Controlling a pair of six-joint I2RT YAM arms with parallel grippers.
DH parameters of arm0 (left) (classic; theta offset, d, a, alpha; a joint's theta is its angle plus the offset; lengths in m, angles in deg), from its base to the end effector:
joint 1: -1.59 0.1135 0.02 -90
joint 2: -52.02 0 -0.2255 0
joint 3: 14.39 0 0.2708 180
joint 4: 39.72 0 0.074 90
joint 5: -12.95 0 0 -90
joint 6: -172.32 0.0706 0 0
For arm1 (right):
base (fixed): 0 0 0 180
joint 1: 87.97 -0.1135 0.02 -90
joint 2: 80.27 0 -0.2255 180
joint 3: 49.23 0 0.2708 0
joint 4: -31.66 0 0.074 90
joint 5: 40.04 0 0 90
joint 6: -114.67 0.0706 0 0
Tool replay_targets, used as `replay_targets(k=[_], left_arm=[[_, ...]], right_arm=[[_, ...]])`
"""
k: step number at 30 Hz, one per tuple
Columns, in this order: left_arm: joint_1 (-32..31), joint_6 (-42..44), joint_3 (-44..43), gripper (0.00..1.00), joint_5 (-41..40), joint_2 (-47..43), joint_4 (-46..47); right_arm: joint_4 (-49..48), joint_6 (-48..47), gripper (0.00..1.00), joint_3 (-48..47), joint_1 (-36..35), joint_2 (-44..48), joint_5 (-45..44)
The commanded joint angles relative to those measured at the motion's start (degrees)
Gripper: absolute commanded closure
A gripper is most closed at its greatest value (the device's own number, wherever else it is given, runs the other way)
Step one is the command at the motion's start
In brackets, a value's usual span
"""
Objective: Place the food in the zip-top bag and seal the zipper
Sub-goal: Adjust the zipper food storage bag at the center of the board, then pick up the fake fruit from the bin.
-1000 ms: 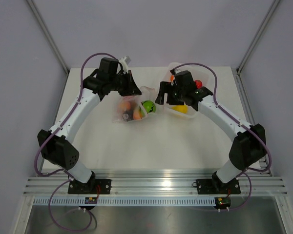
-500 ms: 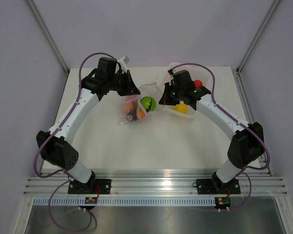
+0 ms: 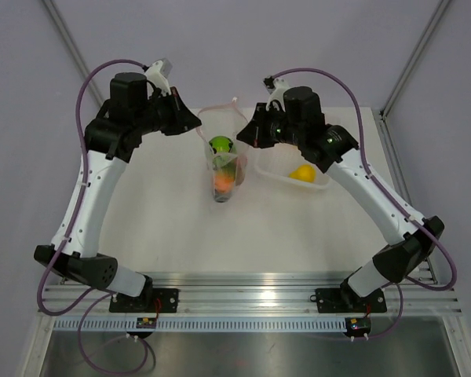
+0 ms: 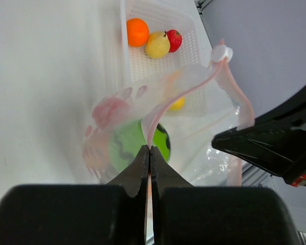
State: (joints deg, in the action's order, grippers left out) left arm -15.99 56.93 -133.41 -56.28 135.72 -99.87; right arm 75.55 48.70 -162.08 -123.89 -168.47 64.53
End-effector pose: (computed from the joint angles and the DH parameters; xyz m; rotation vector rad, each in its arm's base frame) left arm 0.3197 -0.1275 0.4354 0.1005 2.0727 -0.8339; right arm 0.3082 0.2452 0.4049 -0.3884 1.9738 0.9327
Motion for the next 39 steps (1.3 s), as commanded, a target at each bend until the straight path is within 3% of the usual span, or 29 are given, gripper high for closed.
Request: replay_targets(k=[1,9,17,18,19,20,22,24,32,34,39], left_arm=[[1.58,2.18,-0.32,1.00,-3.02,-1.25,-0.47],[2.12,2.27,18.48,1.00,-0.12,1.63,4.73],[2.12,2.71,13.23,1.00,-0.56,1.29,3.41],[2.12,2.36,13.05,1.00,-0.13,1.55,4.10],[2.12,2.01,13.14,1.00,1.36,1.81,4.55],[2.12,1.05,13.31,1.00,2.16,1.99,4.99],[2.03,0.08,14.01,1.00,4.26,2.95,6.39],[2.03,-1.15,14.45,1.00,5.06,3.22,7.97],[1.33,-3.70,12.70,1.00,5.59,5.68,10.00],[1.24,-4.05,12.61,1.00,5.94,5.95,10.53],[1.15,-4.06,12.35,1.00,6.47,6.21,10.53]], right_arm=[[-2.25,-0.04,1.00,2.65,-0.55,-2.93,0.38],[2.47,-0.74,1.00,3.55,-0.55,-12.25,-1.91],[1.87,-2.32,0.99,5.65,-0.47,-8.13,-6.74],[1.95,-2.32,0.94,6.26,-0.55,-8.04,-7.18],[2.22,-2.50,0.78,6.44,-0.55,-7.95,-8.75],[2.48,-3.11,0.52,6.79,-0.47,-7.60,-9.81],[2.92,-3.11,0.34,8.02,-0.46,-5.50,-14.19],[2.40,-3.46,0.24,9.95,0.23,-1.39,-17.37],[1.78,-4.43,0.19,16.99,12.00,10.15,-19.32],[3.53,-4.96,0.16,18.05,16.47,8.76,-18.70],[4.85,-6.98,0.09,18.41,19.84,2.53,-19.75]])
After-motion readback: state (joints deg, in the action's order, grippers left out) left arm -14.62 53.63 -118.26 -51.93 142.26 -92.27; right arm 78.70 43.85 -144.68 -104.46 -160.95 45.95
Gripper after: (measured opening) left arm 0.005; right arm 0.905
